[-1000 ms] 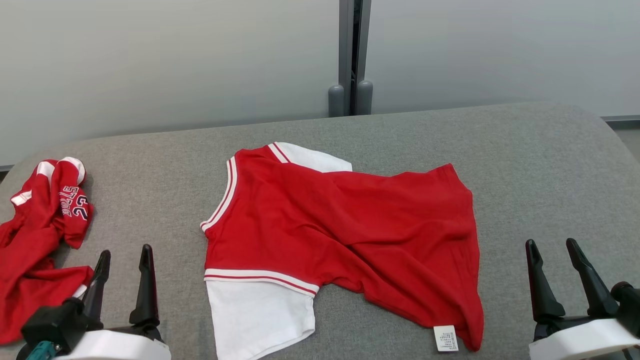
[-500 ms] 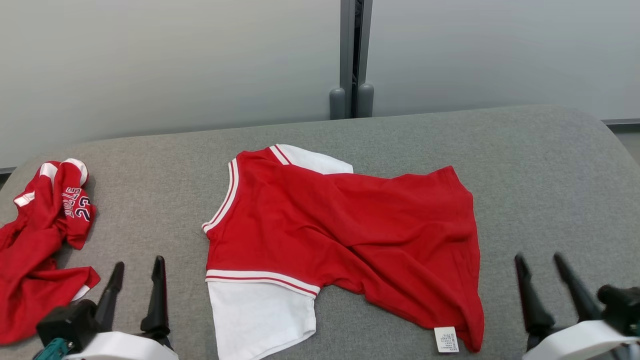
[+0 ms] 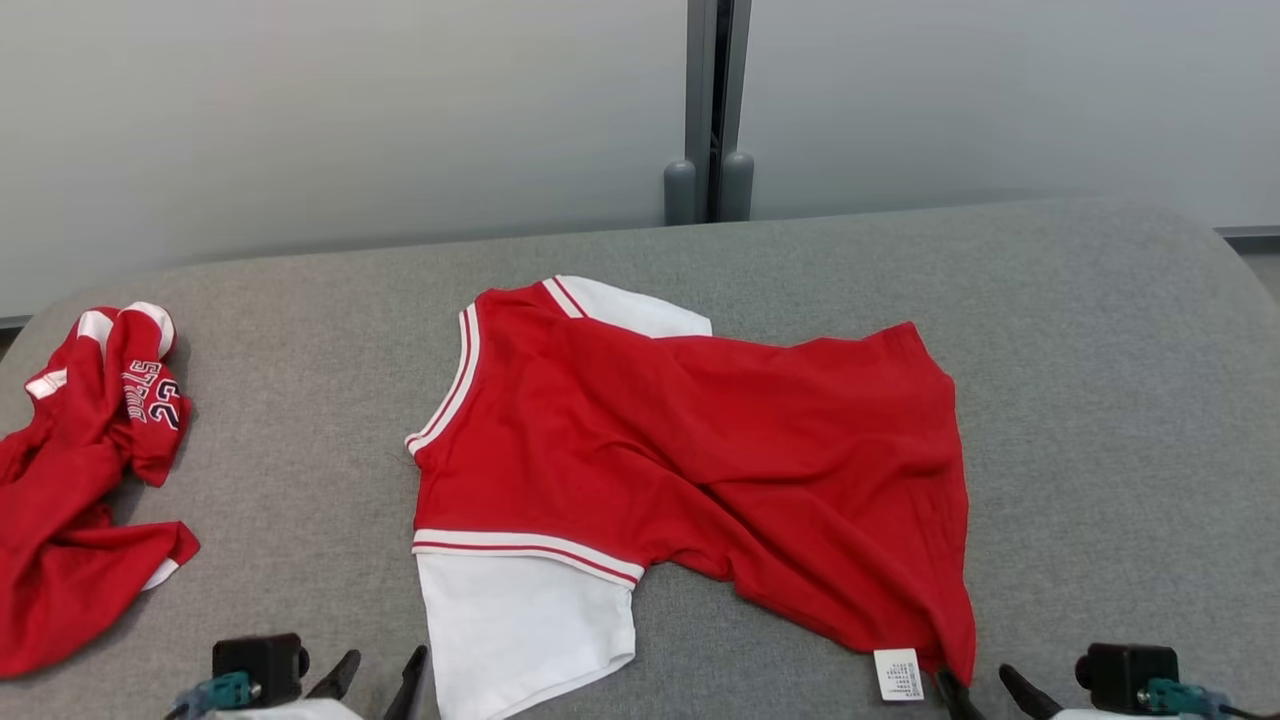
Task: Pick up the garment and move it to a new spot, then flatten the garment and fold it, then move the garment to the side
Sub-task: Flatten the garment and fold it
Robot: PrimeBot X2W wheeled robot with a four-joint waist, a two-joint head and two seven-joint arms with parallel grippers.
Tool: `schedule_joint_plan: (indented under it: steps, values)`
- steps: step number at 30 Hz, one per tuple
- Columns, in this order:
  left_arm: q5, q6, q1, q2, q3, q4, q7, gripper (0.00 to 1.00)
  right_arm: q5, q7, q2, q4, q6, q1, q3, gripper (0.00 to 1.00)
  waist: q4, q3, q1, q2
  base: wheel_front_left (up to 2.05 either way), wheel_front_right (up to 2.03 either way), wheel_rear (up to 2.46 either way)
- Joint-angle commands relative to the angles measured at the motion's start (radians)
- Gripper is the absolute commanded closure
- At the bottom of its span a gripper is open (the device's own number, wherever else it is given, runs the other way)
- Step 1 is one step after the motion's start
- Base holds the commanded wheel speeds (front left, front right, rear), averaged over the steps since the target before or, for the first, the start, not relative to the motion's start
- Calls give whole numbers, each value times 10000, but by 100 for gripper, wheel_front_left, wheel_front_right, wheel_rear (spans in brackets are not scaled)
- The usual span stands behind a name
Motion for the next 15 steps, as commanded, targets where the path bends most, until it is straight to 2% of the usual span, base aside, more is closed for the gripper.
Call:
schedule_joint_plan:
  steps: [1, 11, 15]
  values:
    - [-75, -86, -357, 45, -4, 43, 82, 0, 66, -21, -56, 105, 1, -259, 40, 0, 3, 142, 0, -1, 0, 0, 0]
    - [-206, -692, -1154, -264, -669, 1144, 982, 0, 13, -285, 31, 1175, 1, -1033, 441, 0, -67, 756, 0, -1, 0, 0, 0]
    - [-381, -791, -1203, -364, -864, 1481, 1396, 0, 8, -393, 56, 1426, 1, -1222, 584, 0, -130, 853, 0, -1, 0, 0, 0]
